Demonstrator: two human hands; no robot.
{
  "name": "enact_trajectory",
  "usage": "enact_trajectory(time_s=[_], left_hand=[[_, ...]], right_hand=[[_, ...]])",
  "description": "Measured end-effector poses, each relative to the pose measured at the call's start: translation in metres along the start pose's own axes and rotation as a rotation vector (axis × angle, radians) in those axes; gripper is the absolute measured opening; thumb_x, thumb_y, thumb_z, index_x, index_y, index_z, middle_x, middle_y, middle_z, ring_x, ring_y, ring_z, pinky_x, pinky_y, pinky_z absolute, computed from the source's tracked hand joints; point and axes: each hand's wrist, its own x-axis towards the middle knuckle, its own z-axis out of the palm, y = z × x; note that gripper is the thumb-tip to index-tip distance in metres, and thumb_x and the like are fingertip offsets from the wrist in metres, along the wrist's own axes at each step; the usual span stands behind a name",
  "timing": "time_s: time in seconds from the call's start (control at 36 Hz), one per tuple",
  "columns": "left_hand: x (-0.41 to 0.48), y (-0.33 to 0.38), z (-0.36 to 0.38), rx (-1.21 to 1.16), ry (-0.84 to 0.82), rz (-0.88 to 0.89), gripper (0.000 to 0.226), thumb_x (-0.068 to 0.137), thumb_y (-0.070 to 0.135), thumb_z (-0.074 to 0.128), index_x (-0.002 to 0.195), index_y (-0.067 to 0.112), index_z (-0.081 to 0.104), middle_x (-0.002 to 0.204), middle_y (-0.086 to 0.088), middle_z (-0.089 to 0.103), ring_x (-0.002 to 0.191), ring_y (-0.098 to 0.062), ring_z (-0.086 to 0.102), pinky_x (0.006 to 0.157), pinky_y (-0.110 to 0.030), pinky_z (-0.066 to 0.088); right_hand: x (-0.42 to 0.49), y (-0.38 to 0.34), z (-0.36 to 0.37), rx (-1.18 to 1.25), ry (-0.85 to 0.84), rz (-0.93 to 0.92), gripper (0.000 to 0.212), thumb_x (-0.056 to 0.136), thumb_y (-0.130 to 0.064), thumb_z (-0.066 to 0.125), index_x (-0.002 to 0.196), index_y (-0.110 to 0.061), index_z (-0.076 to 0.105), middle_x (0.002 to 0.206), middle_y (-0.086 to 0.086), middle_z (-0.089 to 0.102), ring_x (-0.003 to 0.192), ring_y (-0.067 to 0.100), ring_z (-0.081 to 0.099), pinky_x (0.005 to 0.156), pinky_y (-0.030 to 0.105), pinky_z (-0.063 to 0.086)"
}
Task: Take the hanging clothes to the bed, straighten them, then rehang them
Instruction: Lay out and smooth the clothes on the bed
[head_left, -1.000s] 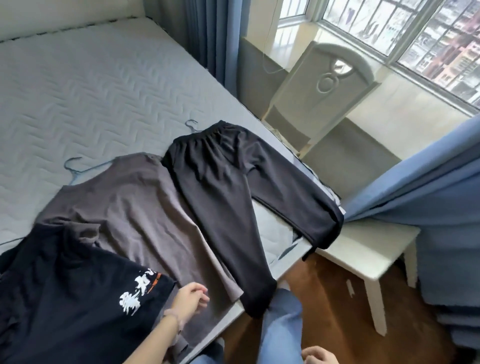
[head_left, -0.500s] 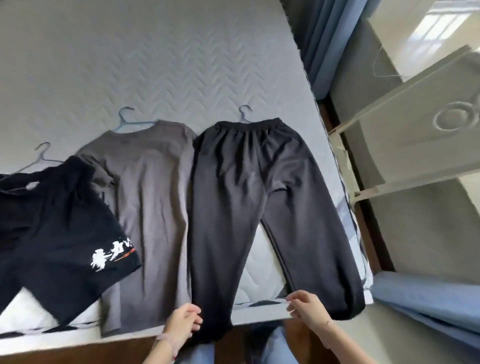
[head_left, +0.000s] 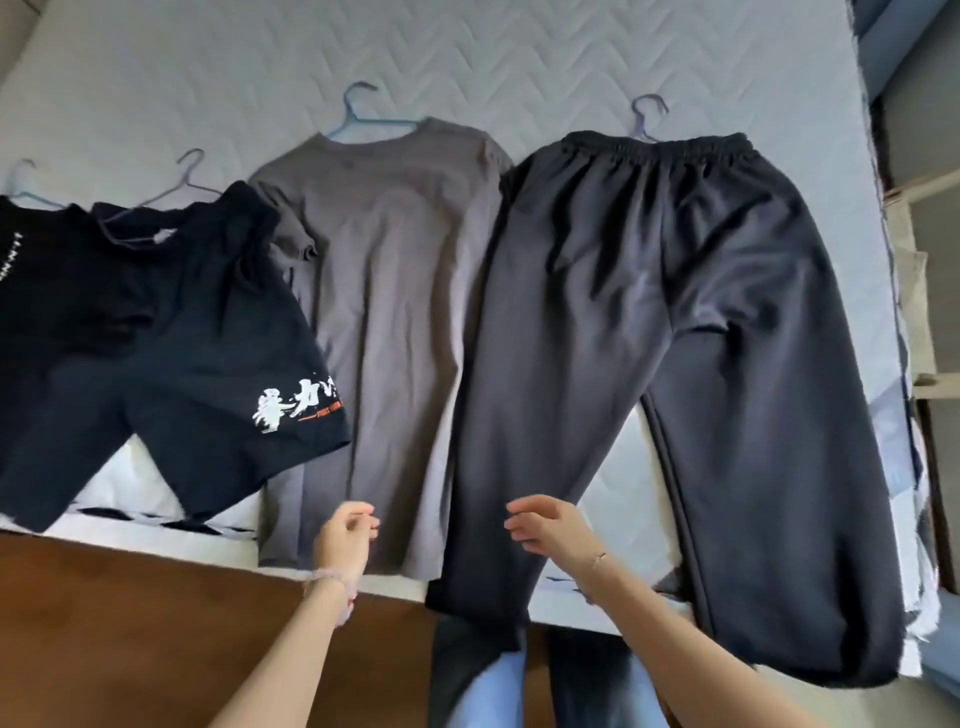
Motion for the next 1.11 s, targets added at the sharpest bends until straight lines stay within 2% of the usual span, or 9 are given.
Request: enact_trajectory(time_s=[0.14,0.25,0.33,0.53,0.69,0.78,0.92,1.0,1.11], left_hand=[[0.035,-0.036,-0.032,0.272,0.220,0.006,0.032,0.089,0.009,0.054,0.121,0.005,0.053,0.125,-0.019,0.053,0.112,-0.039,0.052,0.088,-0.041,0.044],[0.058,-0.063,-0.060,0.449,0.311,-0.088,0.055,0.083,0.017,0.064,0.131,0.003,0.042,0.139,-0.021,0.037,0.122,-0.042,0.040,0.092,-0.051,0.041],[0.071,-0.079,-0.077,0.470,0.272,-0.099,0.058,0.082,0.018,0.065,0.132,0.001,0.040,0.137,-0.023,0.040,0.120,-0.043,0.045,0.093,-0.050,0.042],[0.080,-0.086,-0.093,0.391,0.138,-0.024,0.032,0.092,0.022,0.052,0.115,0.001,0.050,0.115,-0.021,0.052,0.097,-0.040,0.055,0.073,-0.038,0.040],[0.084,-0.092,-0.102,0.238,0.078,0.039,0.028,0.091,0.025,0.054,0.111,0.006,0.050,0.113,-0.016,0.054,0.091,-0.032,0.052,0.072,-0.035,0.041],[0.089,-0.094,-0.105,0.199,0.052,0.037,0.021,0.092,0.023,0.054,0.105,0.006,0.051,0.108,-0.017,0.056,0.085,-0.029,0.051,0.070,-0.035,0.041],[0.087,-0.090,-0.111,0.079,0.102,0.038,0.010,0.091,0.019,0.054,0.093,0.011,0.050,0.096,-0.013,0.057,0.081,-0.030,0.053,0.068,-0.033,0.041],[0.078,-0.086,-0.115,-0.003,0.190,0.061,0.013,0.090,0.021,0.055,0.089,0.009,0.051,0.086,-0.010,0.057,0.076,-0.030,0.054,0.062,-0.029,0.040],[0.072,-0.078,-0.120,-0.111,0.174,0.039,0.014,0.093,0.021,0.051,0.091,0.007,0.046,0.078,-0.005,0.050,0.071,-0.026,0.049,0.056,-0.027,0.038]], right_hand=[[0.002,0.002,0.072,0.089,-0.172,0.102,0.027,0.112,-0.004,0.046,0.128,-0.008,0.067,0.119,0.014,0.075,0.104,0.017,0.067,0.095,0.025,0.060],[0.005,0.014,0.112,0.069,-0.157,0.149,0.048,0.111,-0.002,0.047,0.160,-0.004,0.046,0.146,0.017,0.058,0.134,0.023,0.053,0.130,0.040,0.036],[0.009,0.024,0.129,-0.021,-0.014,0.107,0.056,0.111,0.002,0.045,0.166,-0.006,0.036,0.170,0.011,0.042,0.154,0.025,0.043,0.131,0.035,0.031],[0.008,0.050,0.144,-0.220,0.347,0.043,0.055,0.108,0.002,0.049,0.161,-0.008,0.045,0.165,0.010,0.047,0.152,0.025,0.047,0.127,0.037,0.039],[0.020,0.052,0.152,-0.123,0.343,0.202,0.033,0.108,-0.018,0.061,0.135,-0.001,0.069,0.114,0.012,0.075,0.096,0.024,0.067,0.098,0.039,0.056],[0.027,0.050,0.162,0.211,0.287,0.353,0.033,0.108,-0.018,0.062,0.132,0.004,0.069,0.082,0.010,0.065,0.071,0.021,0.061,0.098,0.041,0.062],[0.025,0.043,0.174,0.815,0.315,0.380,0.049,0.109,-0.014,0.063,0.151,0.007,0.053,0.154,0.032,0.057,0.113,0.035,0.073,0.087,0.025,0.067],[0.022,0.040,0.183,0.903,0.334,0.348,0.037,0.108,-0.012,0.062,0.142,0.003,0.063,0.161,0.024,0.053,0.145,0.036,0.056,0.123,0.044,0.046],[0.025,0.028,0.189,1.022,0.292,0.332,0.017,0.105,-0.013,0.069,0.120,-0.007,0.064,0.163,0.018,0.050,0.150,0.033,0.050,0.127,0.044,0.041]])
